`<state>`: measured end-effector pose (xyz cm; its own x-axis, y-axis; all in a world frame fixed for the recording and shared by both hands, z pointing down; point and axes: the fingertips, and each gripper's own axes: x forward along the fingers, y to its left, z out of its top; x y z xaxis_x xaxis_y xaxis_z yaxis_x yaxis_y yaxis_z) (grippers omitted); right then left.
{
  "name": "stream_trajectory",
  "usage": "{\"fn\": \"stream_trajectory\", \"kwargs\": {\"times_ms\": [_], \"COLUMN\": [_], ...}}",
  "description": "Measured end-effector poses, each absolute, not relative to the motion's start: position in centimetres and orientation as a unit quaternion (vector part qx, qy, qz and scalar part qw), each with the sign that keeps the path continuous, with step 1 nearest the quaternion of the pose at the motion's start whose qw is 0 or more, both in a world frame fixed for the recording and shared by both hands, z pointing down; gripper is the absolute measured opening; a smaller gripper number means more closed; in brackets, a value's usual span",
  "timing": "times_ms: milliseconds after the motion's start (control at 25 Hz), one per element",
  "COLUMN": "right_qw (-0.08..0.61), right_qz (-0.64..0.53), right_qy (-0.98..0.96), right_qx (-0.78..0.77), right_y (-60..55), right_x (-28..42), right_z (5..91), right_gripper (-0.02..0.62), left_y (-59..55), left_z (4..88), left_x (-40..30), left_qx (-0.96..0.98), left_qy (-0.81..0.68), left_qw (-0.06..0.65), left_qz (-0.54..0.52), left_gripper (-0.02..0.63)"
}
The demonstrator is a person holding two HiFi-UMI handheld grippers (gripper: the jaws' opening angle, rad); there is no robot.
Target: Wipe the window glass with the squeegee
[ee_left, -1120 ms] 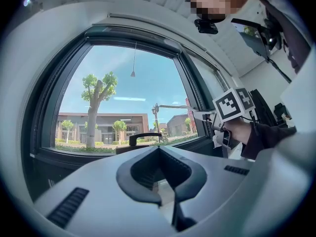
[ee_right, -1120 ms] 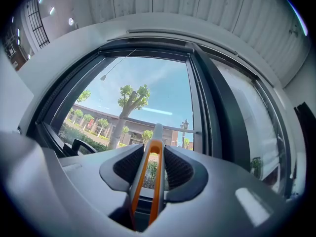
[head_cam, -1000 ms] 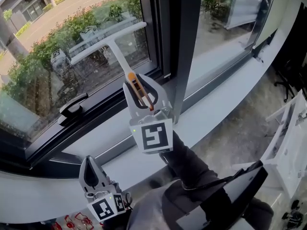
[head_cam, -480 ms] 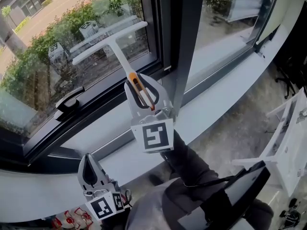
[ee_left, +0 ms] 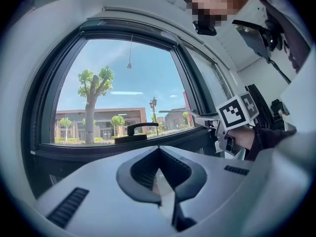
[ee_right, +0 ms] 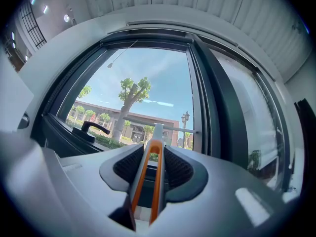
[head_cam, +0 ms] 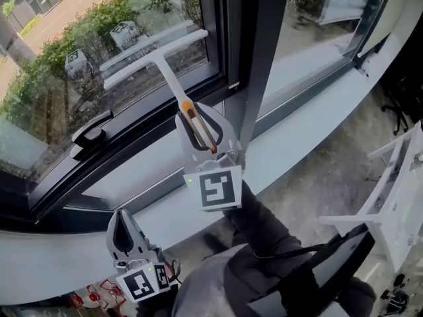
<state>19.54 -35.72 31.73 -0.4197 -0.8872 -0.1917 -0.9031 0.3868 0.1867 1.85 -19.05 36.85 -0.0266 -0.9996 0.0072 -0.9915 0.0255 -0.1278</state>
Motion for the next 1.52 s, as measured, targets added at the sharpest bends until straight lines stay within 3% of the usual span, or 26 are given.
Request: {"fn": "stream_trajectory", "kwargs": {"times_ms": [1520], "right_qw": [0.007], "right_qz": [0.084], "right_qy": [0.847], "right_qx": [-0.524], "right_y": [-35.7], "right_x": [19.7], "right_z": [40.4], "right_gripper": [0.130], "left_y": [-20.1], "left_z": [41.1], "left_x": [2.8], "left_qx": [-0.705], "left_qy": [0.701], "left_qw": [0.014], "left_qz": [-0.109], "left_gripper": [0.000]}}
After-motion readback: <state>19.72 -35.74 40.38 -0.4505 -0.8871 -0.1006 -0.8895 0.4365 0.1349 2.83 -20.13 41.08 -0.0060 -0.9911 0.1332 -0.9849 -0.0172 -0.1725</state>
